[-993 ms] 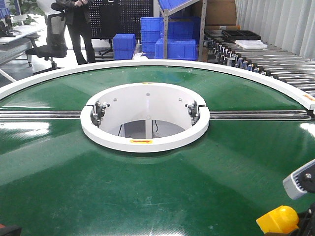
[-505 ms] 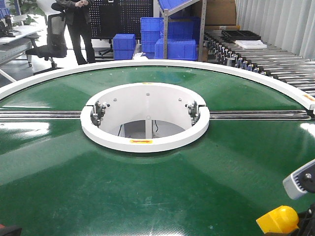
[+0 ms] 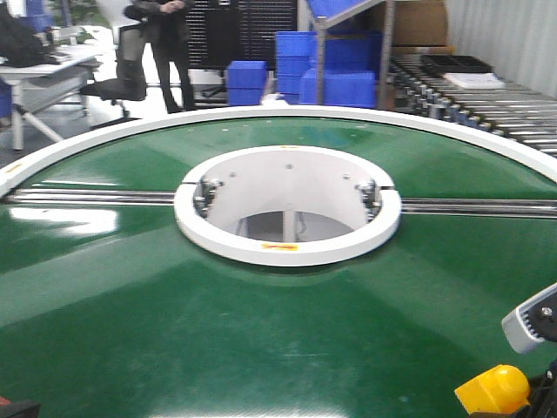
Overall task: Pick red and yellow blocks into blue bin
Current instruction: 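Drive the base away from the conveyor to the blue bin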
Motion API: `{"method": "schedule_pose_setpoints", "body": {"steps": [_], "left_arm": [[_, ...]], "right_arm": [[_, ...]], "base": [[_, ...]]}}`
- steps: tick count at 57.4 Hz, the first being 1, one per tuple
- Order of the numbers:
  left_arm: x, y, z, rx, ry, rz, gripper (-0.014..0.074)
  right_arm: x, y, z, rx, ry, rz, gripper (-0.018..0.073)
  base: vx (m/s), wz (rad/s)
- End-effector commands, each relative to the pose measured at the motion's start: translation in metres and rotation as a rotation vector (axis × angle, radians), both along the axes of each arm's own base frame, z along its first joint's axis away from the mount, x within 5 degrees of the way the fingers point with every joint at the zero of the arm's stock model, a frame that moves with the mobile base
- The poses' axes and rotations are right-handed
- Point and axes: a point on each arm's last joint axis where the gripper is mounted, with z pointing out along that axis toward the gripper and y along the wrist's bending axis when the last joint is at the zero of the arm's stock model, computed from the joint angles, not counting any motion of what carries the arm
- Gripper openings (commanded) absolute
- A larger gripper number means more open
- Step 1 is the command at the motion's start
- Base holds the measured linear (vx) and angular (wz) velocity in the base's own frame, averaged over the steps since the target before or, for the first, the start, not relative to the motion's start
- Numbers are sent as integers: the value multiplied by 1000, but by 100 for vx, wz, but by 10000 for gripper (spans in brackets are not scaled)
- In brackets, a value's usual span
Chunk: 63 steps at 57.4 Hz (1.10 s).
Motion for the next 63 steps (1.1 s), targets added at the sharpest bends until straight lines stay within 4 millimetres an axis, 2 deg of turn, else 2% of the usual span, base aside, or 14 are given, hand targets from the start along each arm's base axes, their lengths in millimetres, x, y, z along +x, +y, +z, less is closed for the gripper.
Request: {"method": "schedule_pose_setpoints", "body": {"steps": [1,24,63], "left_arm": [[1,-2,15,-47,-92,5,270],[1,-2,15,-48,-93,5,270],[1,-2,15,-47,-89,4,270]], "right_arm": [[2,0,15,25,-93,-13,259],[2,0,15,25,-93,-13,259],[2,0,15,25,-93,-13,259]], "base": [[-6,30],[-10,50],[-16,69]]}}
